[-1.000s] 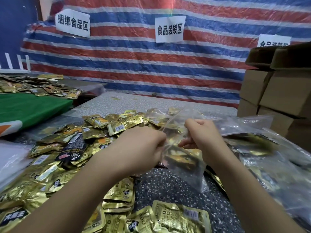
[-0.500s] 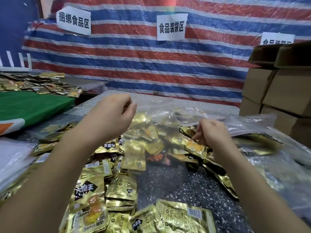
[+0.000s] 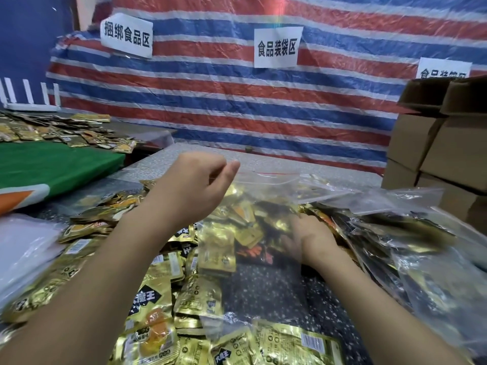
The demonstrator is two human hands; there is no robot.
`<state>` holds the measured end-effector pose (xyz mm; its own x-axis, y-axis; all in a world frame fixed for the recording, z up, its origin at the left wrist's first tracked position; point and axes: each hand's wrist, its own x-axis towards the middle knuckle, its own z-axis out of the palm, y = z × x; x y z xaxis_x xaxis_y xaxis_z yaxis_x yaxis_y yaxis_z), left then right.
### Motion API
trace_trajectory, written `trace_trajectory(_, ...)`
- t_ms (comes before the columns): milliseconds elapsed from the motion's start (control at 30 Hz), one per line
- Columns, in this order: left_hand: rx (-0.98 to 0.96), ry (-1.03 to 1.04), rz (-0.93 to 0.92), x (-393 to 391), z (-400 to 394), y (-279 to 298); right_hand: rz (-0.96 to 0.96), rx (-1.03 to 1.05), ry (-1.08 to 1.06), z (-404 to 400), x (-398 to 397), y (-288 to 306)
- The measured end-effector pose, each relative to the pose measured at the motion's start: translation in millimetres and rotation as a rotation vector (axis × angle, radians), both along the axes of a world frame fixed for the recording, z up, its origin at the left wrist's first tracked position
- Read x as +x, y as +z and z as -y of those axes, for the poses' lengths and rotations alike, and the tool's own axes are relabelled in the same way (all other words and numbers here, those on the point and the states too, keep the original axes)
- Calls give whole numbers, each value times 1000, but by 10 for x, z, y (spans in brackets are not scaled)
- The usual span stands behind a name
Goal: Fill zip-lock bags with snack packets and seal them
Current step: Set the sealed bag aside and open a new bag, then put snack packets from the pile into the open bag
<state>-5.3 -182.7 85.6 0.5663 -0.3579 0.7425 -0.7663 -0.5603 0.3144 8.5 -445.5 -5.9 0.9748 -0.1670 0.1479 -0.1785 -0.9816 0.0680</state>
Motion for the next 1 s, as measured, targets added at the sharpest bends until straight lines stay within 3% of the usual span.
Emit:
trace_trajectory(67, -6, -13, 12, -11, 10, -2, 3, -96, -24, -9, 87, -22)
trace_trajectory(267, 15, -27, 46, -6, 36, -3, 15, -124, 46, -141, 40, 17)
trace_trajectory(500, -19, -60, 49, -5, 32, -7, 6, 131, 10, -154, -35, -58)
trace_trajectory(633, -32, -91, 24, -9, 33, -18, 149, 242, 44, -43, -81, 16)
trace_trajectory(733, -38, -82, -35, -1, 36, -39, 329, 546, 94, 15, -245, 230)
trace_trajectory(867, -42, -83, -97, -15, 40, -49, 351, 1181, 91, -33, -448, 682)
trace_trajectory(1000, -14, -90, -119, -70, 48, -29, 551, 1649, 216, 38, -589, 1111)
